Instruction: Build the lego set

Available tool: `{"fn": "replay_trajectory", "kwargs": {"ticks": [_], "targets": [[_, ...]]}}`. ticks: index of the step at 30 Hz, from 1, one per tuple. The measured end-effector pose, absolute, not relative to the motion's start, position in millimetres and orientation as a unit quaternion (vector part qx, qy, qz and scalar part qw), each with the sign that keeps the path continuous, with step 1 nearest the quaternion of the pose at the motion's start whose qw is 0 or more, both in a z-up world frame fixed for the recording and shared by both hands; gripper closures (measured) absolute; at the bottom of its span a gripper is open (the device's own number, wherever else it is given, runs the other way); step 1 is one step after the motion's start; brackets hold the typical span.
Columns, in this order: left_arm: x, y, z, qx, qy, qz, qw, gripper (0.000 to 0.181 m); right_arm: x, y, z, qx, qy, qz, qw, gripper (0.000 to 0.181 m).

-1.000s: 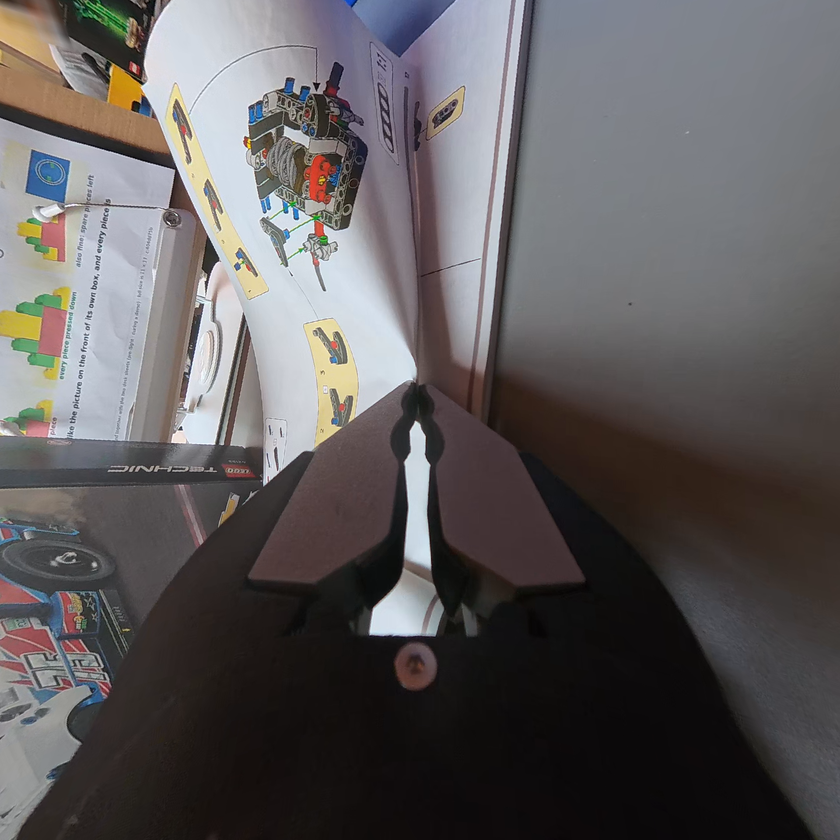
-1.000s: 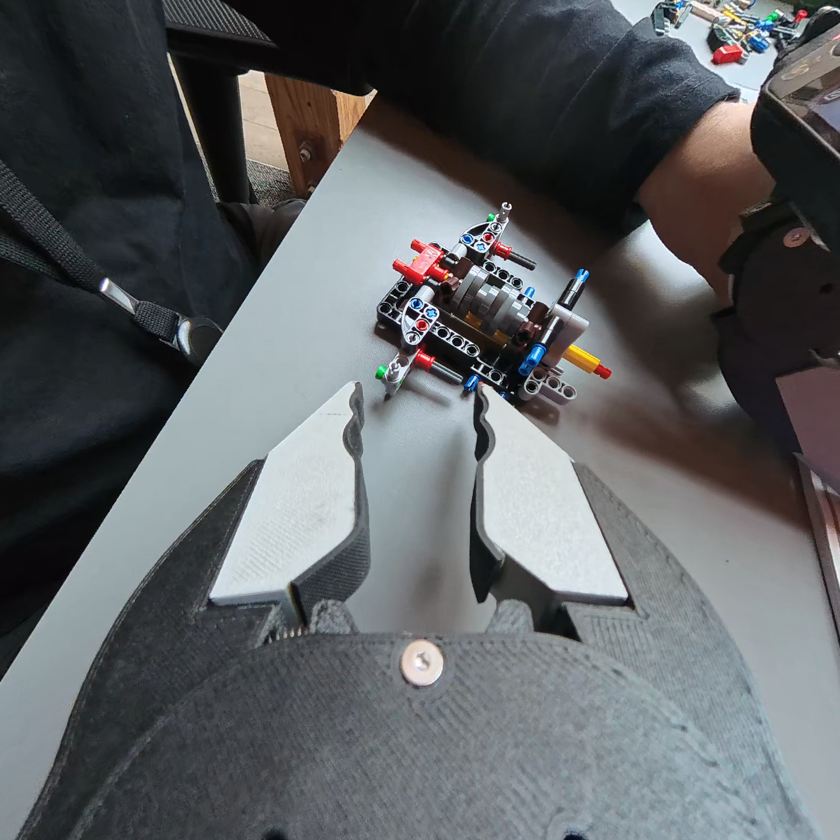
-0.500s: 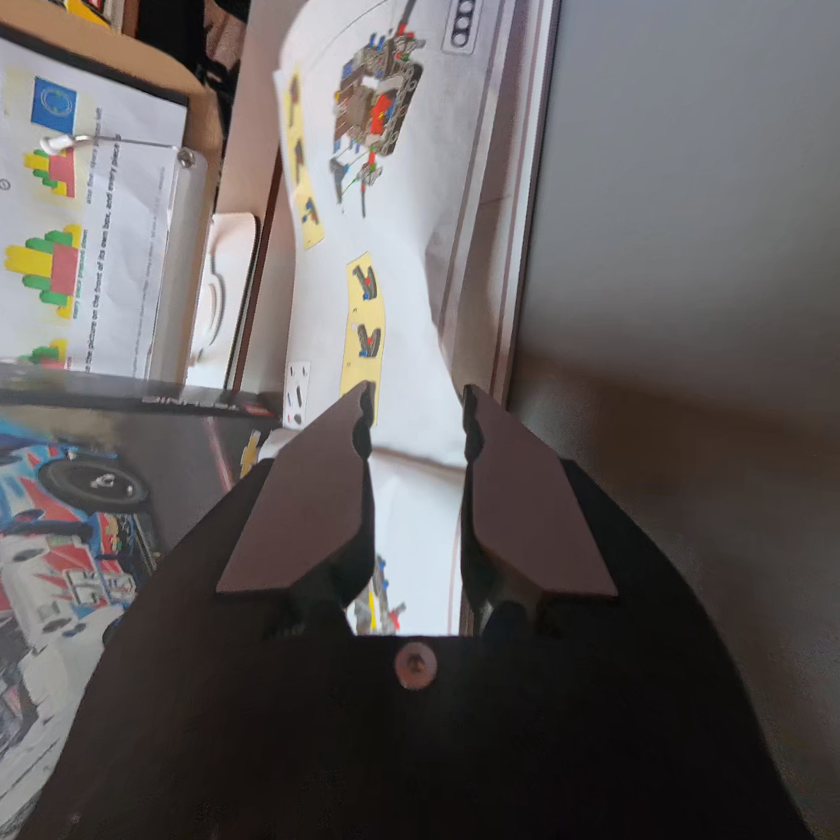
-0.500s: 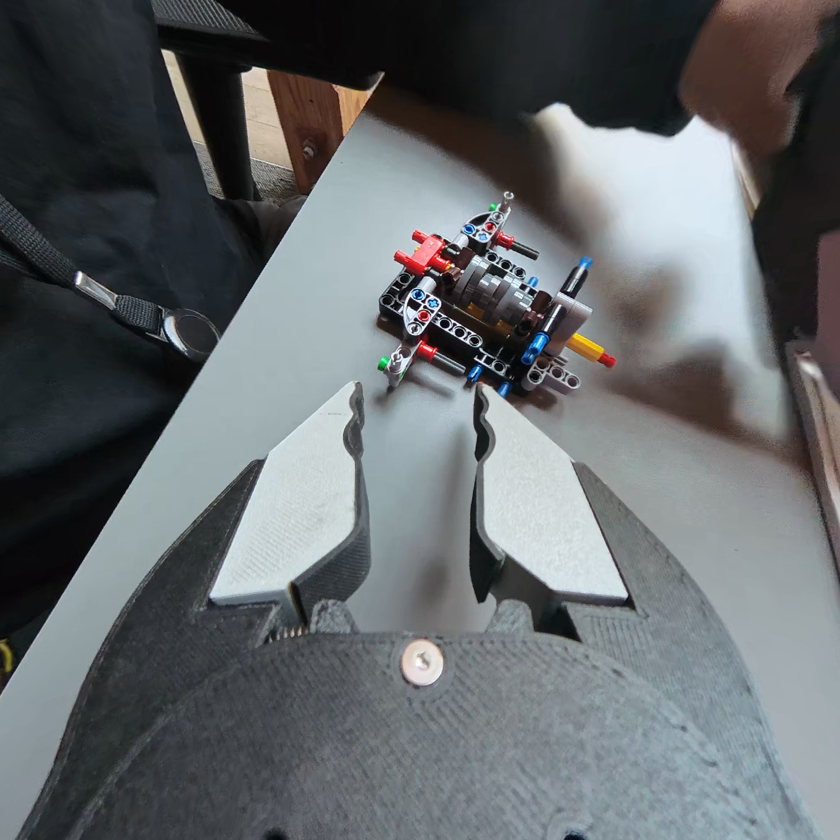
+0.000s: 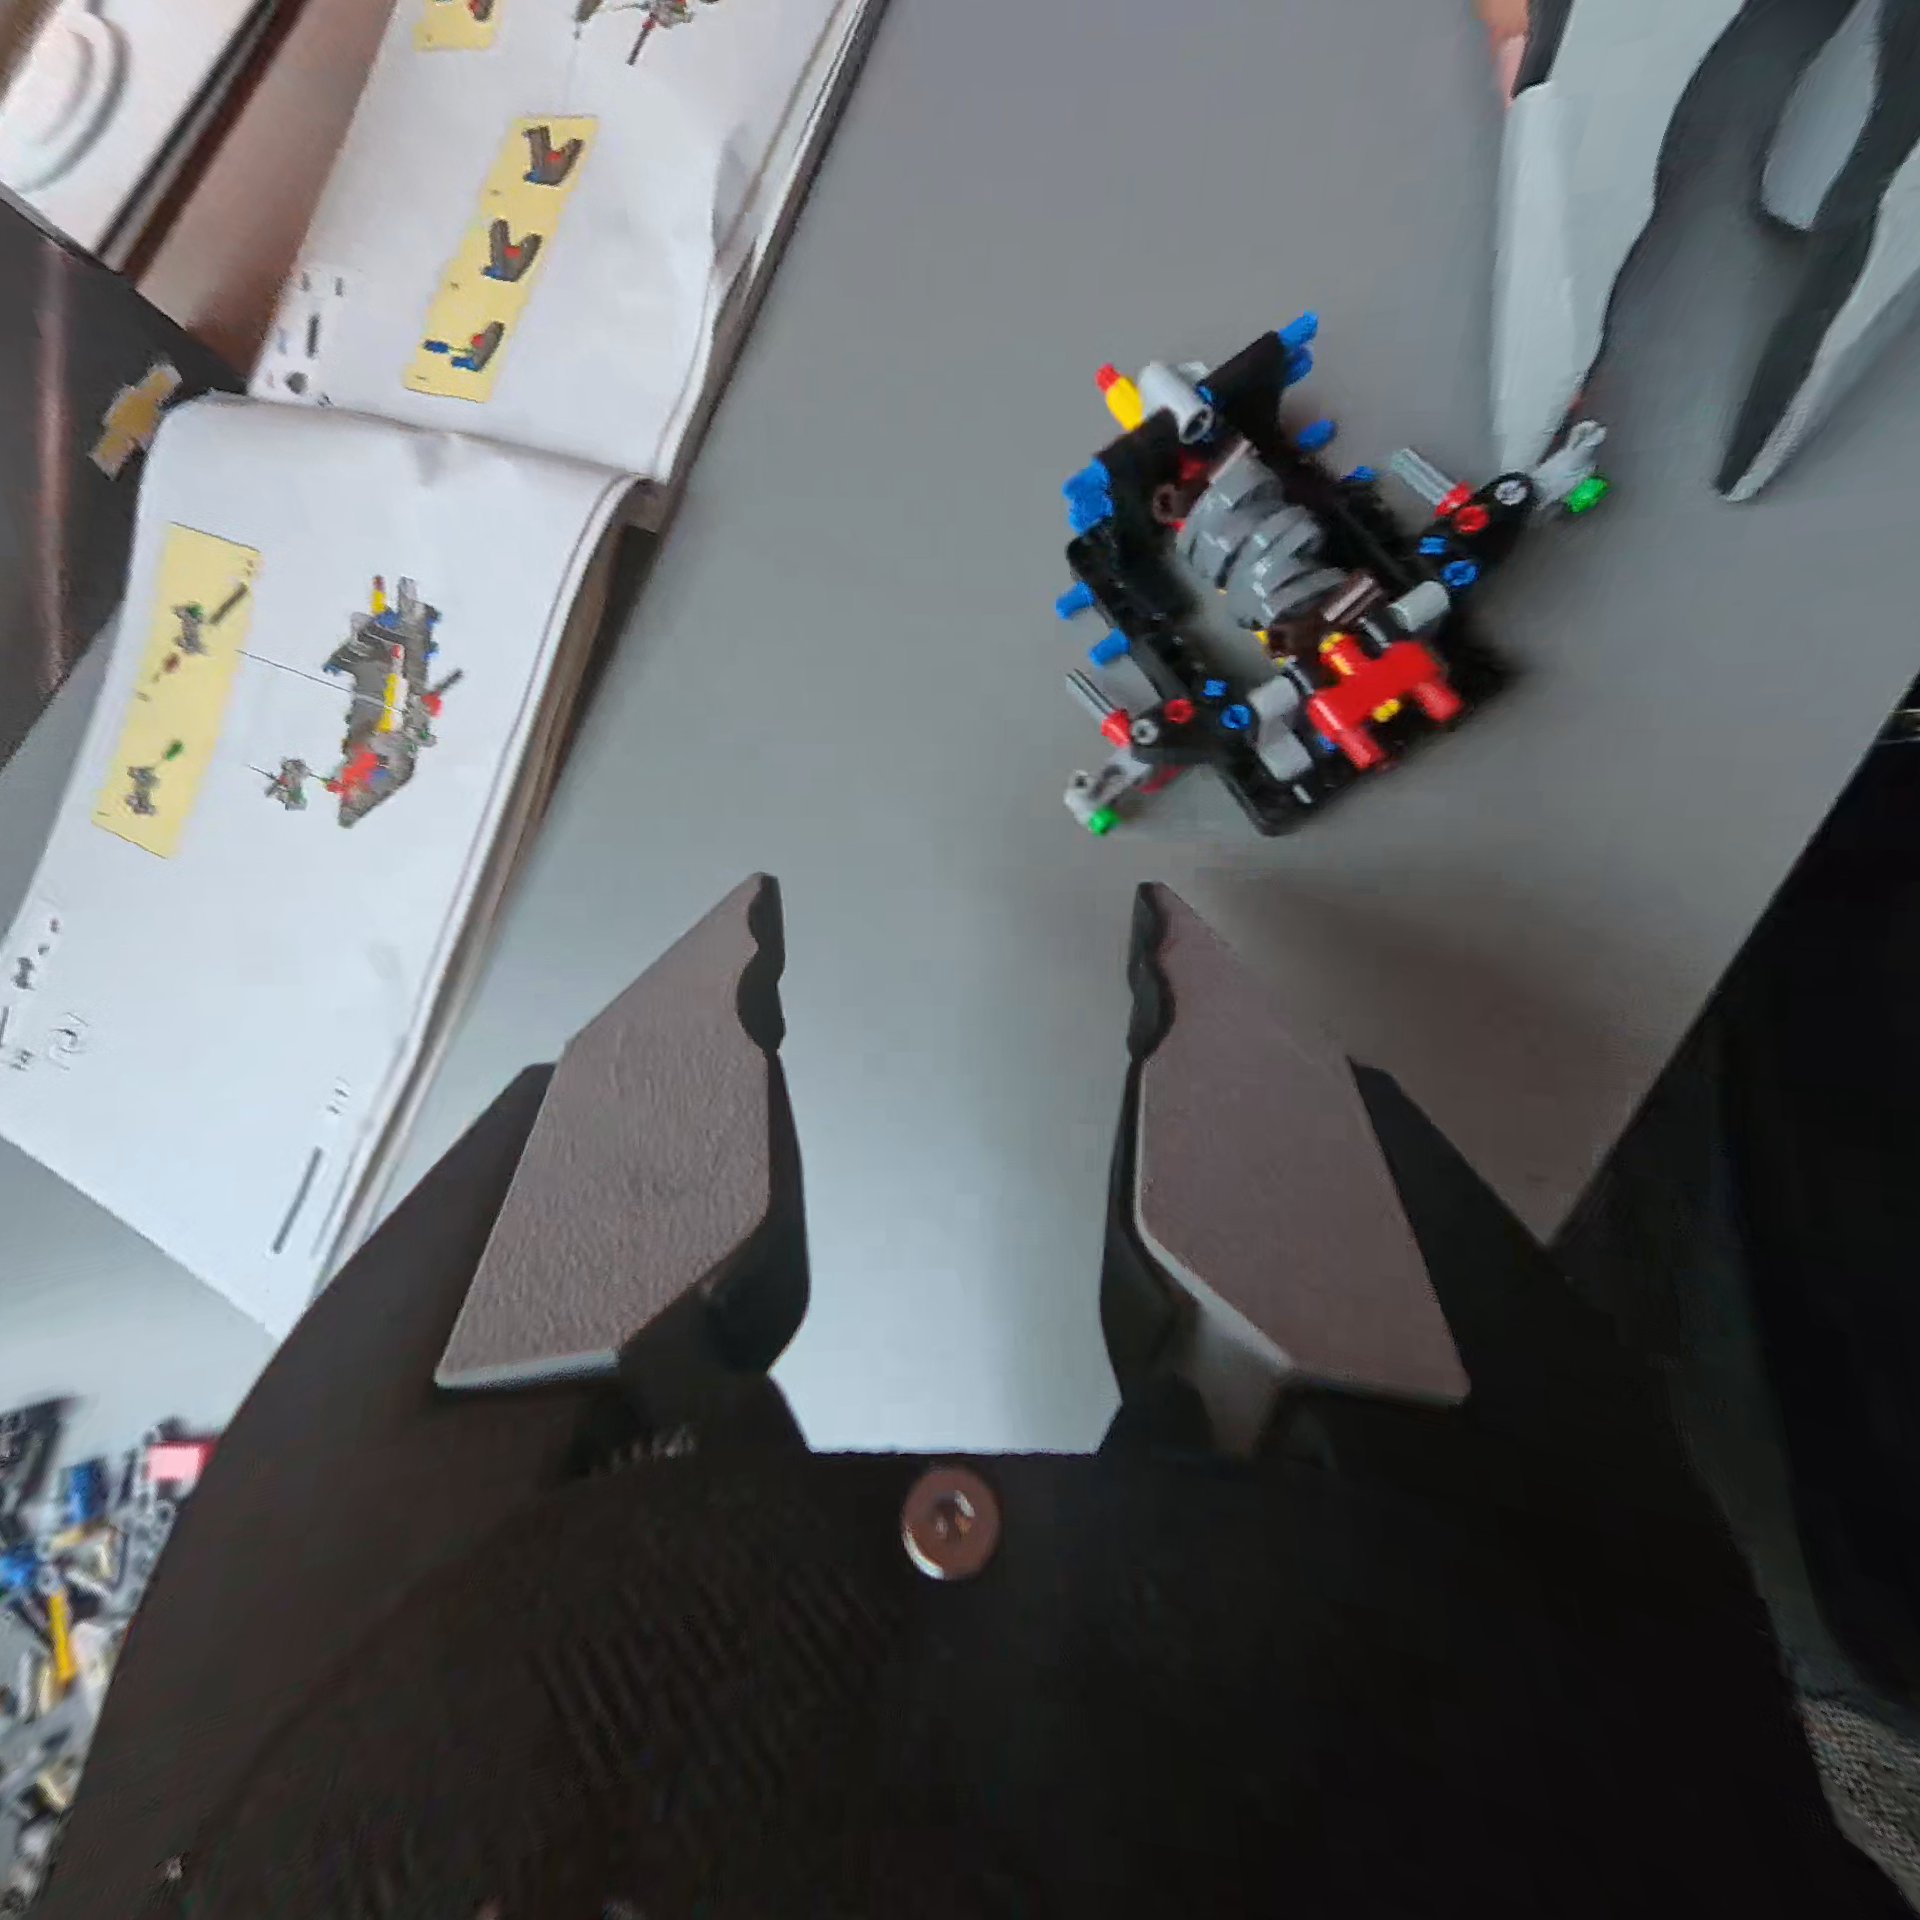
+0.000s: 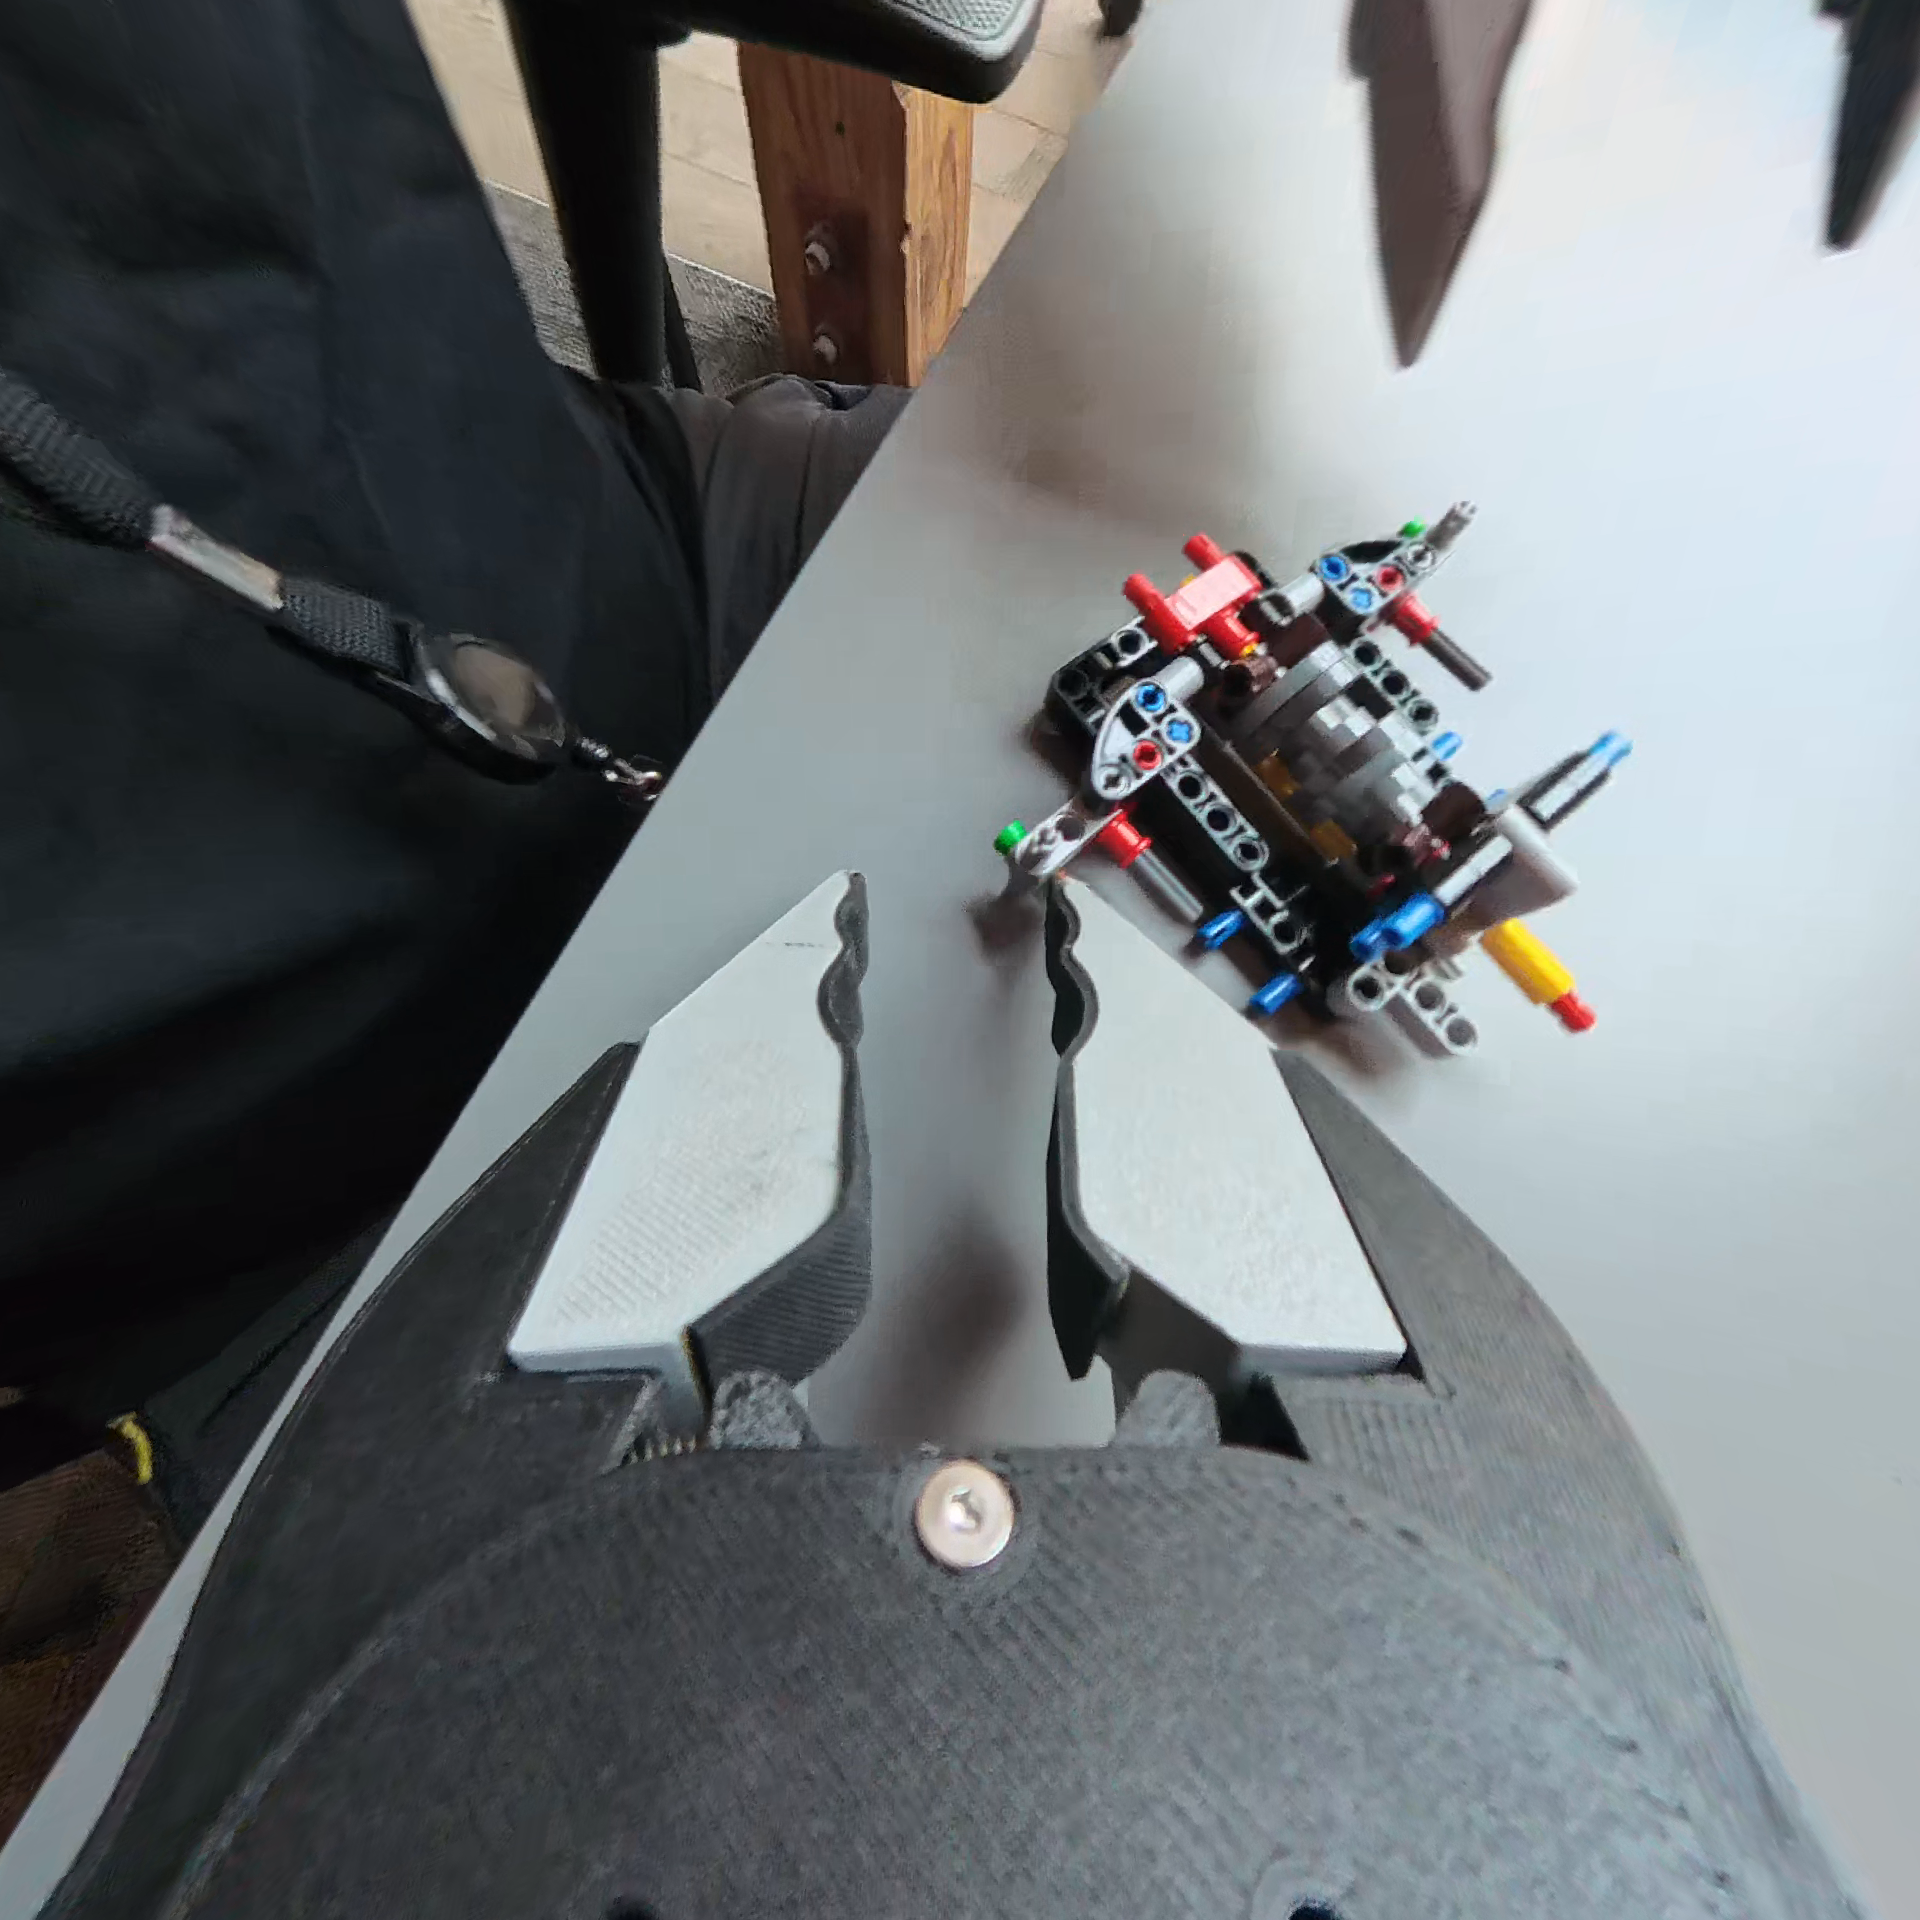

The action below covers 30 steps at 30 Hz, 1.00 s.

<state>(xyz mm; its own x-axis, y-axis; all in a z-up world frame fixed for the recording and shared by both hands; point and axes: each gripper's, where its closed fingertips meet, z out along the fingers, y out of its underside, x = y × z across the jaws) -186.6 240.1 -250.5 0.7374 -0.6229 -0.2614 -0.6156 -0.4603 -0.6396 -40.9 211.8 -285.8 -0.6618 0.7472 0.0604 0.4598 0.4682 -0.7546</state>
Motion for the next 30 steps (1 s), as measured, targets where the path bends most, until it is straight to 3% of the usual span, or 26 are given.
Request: {"fn": "replay_trajectory", "kwargs": {"ticks": [17, 26, 30], "targets": [[-163, 223, -288, -0.872, 0.299, -0.079, 0.379, 0.114, -64, 195, -280, -0.359, -0.826, 0.354, 0.253, 0.15], [-149, 228, -288, -0.862, 0.315, -0.092, 0.387, 0.118, -50, 257, -274, -0.42, -0.789, 0.339, 0.293, 0.149], [-144, 234, -288, -0.858, 0.327, -0.102, 0.383, 0.12, -41, 274, -271, -0.45, -0.766, 0.371, 0.272, 0.143]]}}
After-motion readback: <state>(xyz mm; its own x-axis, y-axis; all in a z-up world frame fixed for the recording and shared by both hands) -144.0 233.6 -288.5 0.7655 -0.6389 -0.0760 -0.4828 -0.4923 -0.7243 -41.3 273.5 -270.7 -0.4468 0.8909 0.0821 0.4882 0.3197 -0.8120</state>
